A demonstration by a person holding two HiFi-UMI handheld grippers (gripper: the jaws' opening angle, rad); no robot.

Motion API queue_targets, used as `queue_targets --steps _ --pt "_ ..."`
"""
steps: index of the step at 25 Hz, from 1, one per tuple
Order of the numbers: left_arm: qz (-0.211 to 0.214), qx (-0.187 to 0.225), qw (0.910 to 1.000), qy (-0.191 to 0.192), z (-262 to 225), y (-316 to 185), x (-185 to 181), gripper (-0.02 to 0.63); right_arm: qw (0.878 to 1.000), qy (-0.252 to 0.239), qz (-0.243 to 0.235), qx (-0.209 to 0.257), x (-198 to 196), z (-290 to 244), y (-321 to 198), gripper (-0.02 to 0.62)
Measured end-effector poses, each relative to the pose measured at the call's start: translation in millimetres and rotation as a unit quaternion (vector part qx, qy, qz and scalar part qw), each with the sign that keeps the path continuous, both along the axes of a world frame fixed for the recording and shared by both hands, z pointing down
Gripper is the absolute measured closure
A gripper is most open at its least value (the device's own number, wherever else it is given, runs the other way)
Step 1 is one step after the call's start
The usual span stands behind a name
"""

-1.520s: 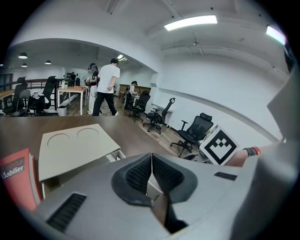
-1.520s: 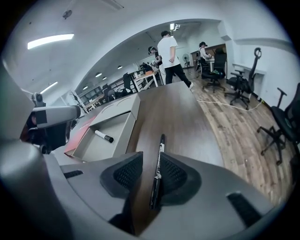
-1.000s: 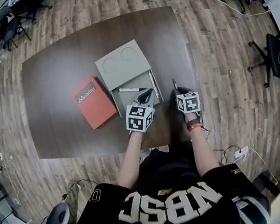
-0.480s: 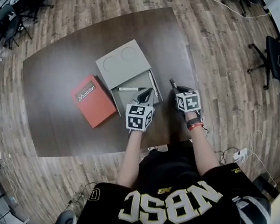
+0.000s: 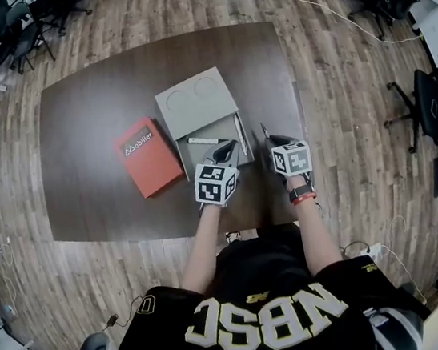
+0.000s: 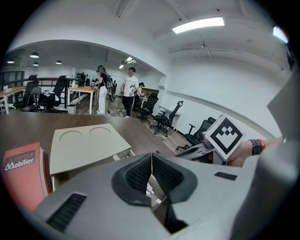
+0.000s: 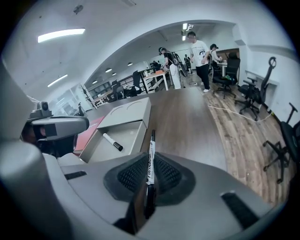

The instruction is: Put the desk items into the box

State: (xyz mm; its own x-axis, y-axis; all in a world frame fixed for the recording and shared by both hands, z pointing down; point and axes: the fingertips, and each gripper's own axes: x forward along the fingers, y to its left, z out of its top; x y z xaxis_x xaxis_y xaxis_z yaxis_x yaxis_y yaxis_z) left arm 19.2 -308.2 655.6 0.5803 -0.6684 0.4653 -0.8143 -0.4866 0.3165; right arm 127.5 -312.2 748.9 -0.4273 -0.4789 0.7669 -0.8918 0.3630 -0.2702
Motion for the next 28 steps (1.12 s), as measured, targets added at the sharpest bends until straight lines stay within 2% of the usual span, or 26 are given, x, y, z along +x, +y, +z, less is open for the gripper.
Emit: queue_targets --steps 8,16,20,23,28 --pt "-0.044 0.005 0.999 0.001 -5 3 -31 0.588 0.998 -0.016 -0.059 0.007 -43 -5 -7 0.547" --pt "-0.112 -0.005 0.9937 -0.001 2 15 -85 0.588 0.991 -0.032 -0.133 0.004 -104 -10 -9 0.546" --pt "-0.15 -0.014 0.9885 0.001 7 24 -112 0.588 0.982 -0.032 -0.187 0.001 -140 -9 -3 0.547" --pt "-0.163 -0.016 0.9865 0.003 10 27 -126 0.588 0.975 -0.019 -0.223 0.007 -159 -5 -1 0.546" --pt "-0.196 -0.028 0.9801 0.002 18 41 -148 0.588 0.953 0.0 -0.302 0.006 -186 9 15 0.547"
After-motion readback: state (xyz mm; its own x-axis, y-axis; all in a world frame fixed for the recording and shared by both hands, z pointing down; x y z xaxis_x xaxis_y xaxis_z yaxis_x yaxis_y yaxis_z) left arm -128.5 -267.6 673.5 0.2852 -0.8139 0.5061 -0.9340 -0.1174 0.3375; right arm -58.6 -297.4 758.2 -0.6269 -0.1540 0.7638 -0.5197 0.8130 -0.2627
